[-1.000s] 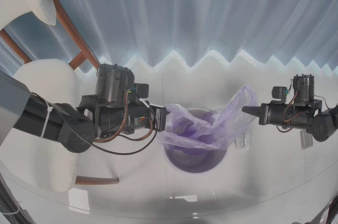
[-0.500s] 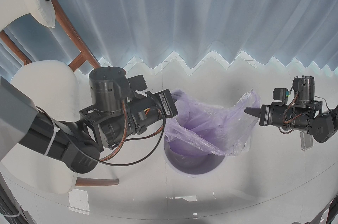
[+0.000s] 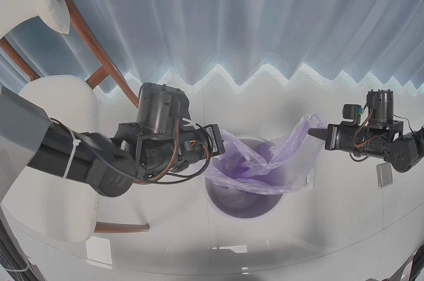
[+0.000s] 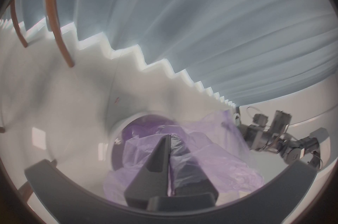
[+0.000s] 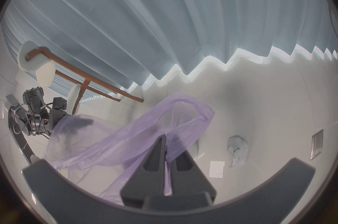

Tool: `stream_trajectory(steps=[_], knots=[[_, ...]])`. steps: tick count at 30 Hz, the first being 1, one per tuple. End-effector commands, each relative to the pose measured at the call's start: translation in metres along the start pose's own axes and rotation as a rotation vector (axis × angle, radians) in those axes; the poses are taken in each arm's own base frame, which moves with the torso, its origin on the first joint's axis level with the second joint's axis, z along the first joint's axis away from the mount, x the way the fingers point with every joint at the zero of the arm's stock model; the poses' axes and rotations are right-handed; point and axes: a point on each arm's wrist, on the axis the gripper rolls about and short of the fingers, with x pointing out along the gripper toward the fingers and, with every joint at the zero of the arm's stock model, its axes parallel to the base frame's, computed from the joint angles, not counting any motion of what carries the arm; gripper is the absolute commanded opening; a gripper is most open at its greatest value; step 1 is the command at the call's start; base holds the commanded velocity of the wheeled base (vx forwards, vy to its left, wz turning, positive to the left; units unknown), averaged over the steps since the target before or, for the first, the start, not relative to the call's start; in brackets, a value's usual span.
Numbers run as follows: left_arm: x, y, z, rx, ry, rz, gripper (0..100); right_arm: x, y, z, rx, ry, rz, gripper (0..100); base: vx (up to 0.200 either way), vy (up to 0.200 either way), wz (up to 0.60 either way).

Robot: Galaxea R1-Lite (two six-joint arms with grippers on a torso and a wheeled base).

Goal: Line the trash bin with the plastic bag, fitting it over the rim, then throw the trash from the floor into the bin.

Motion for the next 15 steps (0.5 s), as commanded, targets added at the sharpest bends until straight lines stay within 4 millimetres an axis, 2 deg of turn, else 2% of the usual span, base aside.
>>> stream_trajectory(steps=[1, 5, 10, 15], knots=[[0.013, 0.006, 0.035, 0.004, 0.022, 0.151, 0, 0.024, -0.011, 0.022, 0.01, 0.005, -0.024, 0, 0.0, 0.0, 0.0], [0.028, 0.021, 0.044, 0.016, -0.016, 0.213, 0, 0.035, -0.019, 0.028, 0.017, 0.013, -0.037, 0, 0.0, 0.0, 0.0], [0.036, 0.037, 0.053, 0.005, -0.038, 0.254, 0, 0.05, -0.032, 0.03, 0.026, 0.018, -0.053, 0, 0.0, 0.0, 0.0], [0.046, 0.049, 0.047, 0.0, -0.019, 0.29, 0, 0.067, -0.04, 0.032, 0.026, 0.015, -0.052, 0, 0.0, 0.0, 0.0]])
